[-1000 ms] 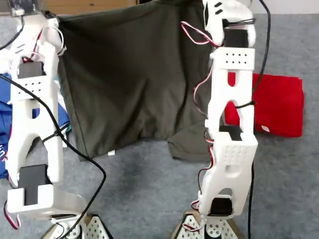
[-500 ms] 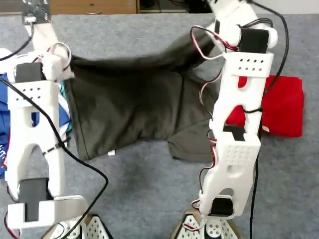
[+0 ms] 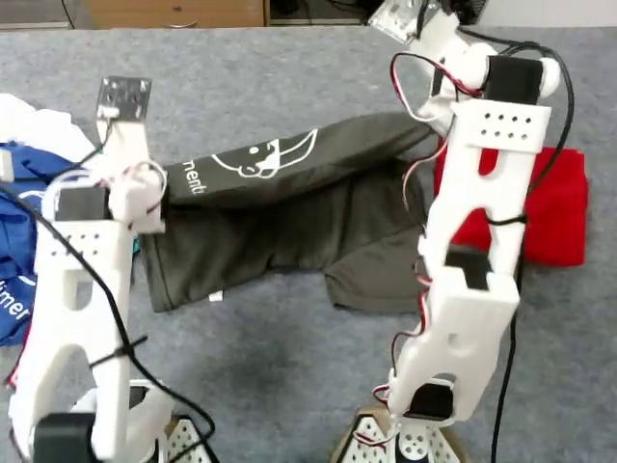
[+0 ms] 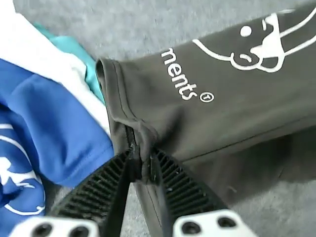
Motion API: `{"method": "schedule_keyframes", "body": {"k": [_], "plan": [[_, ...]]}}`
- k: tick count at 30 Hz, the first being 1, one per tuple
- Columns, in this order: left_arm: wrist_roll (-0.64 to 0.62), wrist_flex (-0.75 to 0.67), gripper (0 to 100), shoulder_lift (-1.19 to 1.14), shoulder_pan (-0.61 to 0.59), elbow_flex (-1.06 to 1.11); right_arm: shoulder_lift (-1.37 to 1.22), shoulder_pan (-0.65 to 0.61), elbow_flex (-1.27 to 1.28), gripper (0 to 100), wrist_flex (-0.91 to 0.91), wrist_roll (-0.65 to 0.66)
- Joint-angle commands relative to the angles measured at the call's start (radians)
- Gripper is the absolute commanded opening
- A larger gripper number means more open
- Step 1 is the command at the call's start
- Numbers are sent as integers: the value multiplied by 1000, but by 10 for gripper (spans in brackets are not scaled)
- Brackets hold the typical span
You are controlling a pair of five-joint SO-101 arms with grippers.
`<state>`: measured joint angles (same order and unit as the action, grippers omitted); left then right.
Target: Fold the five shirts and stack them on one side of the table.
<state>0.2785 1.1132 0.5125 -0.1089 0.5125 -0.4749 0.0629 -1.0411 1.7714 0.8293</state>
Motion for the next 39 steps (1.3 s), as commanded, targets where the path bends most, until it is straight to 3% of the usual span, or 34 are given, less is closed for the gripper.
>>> {"method": "schedule_keyframes", "body": {"k": [1, 19, 29, 34, 39], "plan": [[11, -35, 19, 96, -5, 61, 165, -1, 225, 2, 3, 14], [11, -28, 19, 130, -64, 221, 713, 50, 1429, 2, -535, 35], [-32, 48, 19, 139, 58, 324, 728, 180, 1549, 2, -597, 60], [-32, -9, 19, 139, 48, 390, 734, 185, 1595, 2, -572, 189], [-34, -86, 19, 131, -31, 422, 734, 183, 1615, 2, -582, 201]]}}
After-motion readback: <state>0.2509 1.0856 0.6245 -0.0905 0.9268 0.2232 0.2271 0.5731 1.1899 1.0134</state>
